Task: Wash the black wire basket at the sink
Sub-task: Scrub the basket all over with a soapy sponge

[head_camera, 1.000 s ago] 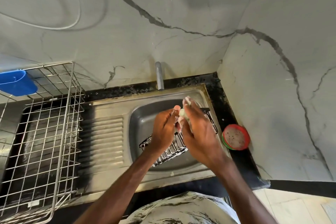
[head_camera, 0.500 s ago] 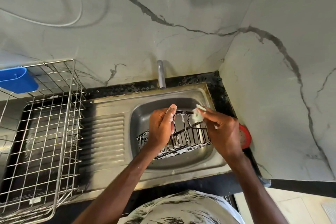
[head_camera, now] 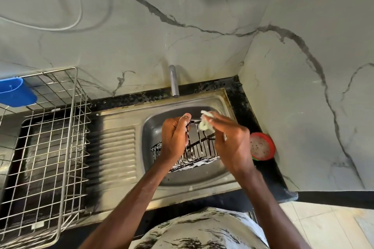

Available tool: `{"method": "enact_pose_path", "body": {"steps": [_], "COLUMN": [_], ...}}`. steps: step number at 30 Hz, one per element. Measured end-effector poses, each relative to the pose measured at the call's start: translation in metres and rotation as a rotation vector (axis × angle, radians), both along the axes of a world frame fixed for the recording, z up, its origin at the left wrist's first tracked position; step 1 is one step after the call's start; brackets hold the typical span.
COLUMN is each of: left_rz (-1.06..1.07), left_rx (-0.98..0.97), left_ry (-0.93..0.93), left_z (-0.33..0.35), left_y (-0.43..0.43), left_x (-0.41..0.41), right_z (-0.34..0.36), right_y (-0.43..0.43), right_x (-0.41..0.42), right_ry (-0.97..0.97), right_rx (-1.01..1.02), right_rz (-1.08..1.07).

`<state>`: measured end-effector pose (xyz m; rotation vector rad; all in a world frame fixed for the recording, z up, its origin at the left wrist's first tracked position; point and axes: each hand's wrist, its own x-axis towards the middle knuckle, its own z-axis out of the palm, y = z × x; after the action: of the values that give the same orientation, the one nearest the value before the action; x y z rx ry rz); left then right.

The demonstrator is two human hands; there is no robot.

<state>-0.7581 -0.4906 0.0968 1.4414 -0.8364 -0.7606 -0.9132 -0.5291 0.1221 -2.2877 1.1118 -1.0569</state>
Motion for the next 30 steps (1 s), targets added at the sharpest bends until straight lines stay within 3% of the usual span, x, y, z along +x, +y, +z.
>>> {"method": "enact_pose_path", "body": {"steps": [6,12,21,27,30], "left_rz": [0.075,0.143,0.084,0.160,0.210], "left_rx": [-0.016,0.077,-0.023,0.011,0.050], "left_ry": [0.080,0.054,-0.005,-0.122,-0.082], "left_z": [0.011,0.021,0.007,0.002,0.001], "left_y": [0.002,0.002,-0.010,-0.010,-0.011], "left_x": [0.004,-0.002,-0.003,0.004,0.017], "right_z": [-0.011,-0.004,0.027,0.017,0.010], "right_y": [-0.023,0.002,0.039,0.030,0.041], "right_x": [-0.037,-0.031,0.012,0.016,0.006], "right_ry": [-0.006,0.017,0.057,0.070,0.024], "right_rx": [0.159,0.078,-0.062,-0.050,-0.089], "right_rz": [-0.172,-0.190,0.118,0.127,0.173]}}
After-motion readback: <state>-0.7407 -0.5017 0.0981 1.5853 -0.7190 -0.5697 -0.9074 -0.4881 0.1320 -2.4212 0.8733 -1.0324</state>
